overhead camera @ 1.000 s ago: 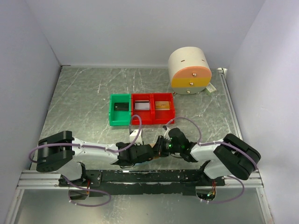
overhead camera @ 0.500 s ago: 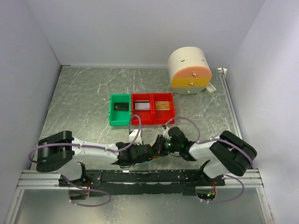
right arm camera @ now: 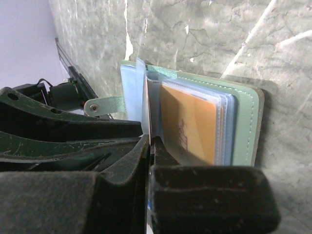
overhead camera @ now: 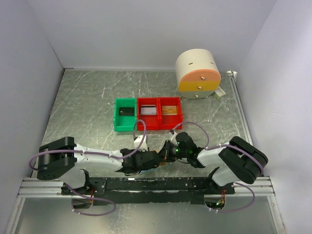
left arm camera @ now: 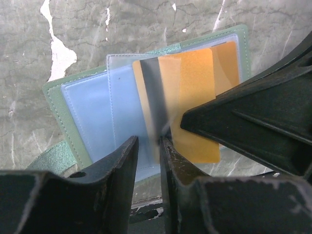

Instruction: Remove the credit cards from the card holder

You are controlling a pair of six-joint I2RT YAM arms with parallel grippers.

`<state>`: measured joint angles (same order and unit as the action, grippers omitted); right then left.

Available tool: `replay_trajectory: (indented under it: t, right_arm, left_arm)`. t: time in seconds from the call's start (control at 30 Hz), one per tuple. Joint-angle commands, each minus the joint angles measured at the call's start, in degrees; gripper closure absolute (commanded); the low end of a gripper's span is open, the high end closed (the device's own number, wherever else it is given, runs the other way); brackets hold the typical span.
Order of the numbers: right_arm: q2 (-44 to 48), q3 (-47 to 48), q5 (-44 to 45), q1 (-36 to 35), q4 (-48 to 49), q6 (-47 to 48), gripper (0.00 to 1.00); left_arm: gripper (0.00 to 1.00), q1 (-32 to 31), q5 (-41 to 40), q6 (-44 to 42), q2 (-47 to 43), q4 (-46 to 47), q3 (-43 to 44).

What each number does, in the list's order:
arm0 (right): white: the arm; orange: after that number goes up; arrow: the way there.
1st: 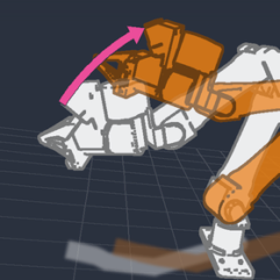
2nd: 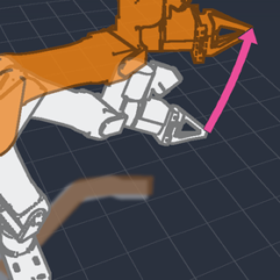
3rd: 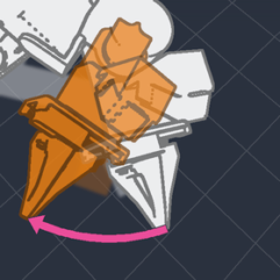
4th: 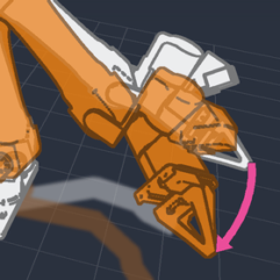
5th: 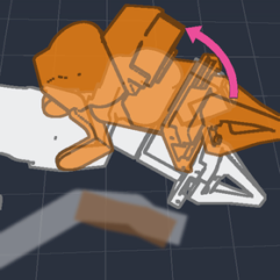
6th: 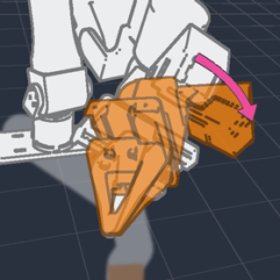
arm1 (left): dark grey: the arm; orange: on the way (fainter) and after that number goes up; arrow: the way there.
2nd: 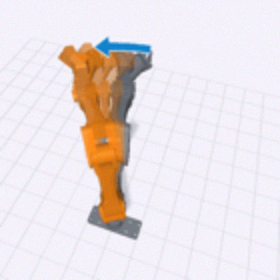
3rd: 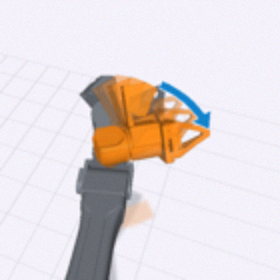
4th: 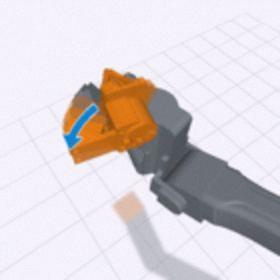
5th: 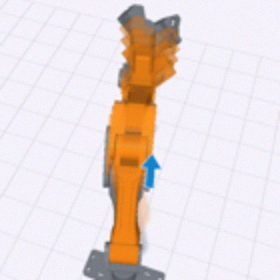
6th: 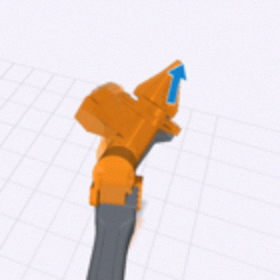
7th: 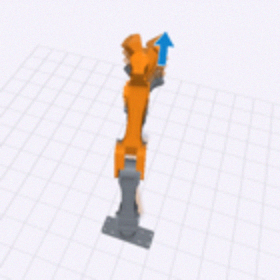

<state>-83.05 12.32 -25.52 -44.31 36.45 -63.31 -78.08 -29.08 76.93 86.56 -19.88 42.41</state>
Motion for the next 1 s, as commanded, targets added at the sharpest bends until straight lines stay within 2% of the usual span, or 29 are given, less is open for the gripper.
replay_trajectory:
  t: [0.0,0.37,0.6,0.73,0.97]
  right_arm:
    - [3.9,-0.3,2.4,0.3,-4.1,2.3,1.00]
    - [15.4,-1.8,4.0,0.3,-15.8,5.1,1.00]
    - [20.0,1.2,6.4,0.2,-23.1,7.6,1.00]
    - [18.2,2.4,5.8,0.3,-22.5,7.6,1.00]
    - [6.7,5.8,0.6,0.0,-17.1,8.6,1.00]
  left_arm:
    - [0.61,0.3,0.8,-0.4,-0.9,-2.1,-1.5]
    - [0.59,-0.3,-0.8,0.4,-7.8,-3.9,-2.7]
    - [0.54,-1.2,-2.3,1.1,-12.4,-5.7,-3.8]
    - [0.49,-1.3,-2.4,1.4,-14.8,-6.8,-4.6]
    - [0.40,-1.3,-2.6,1.5,-18.9,-6.7,-6.5]
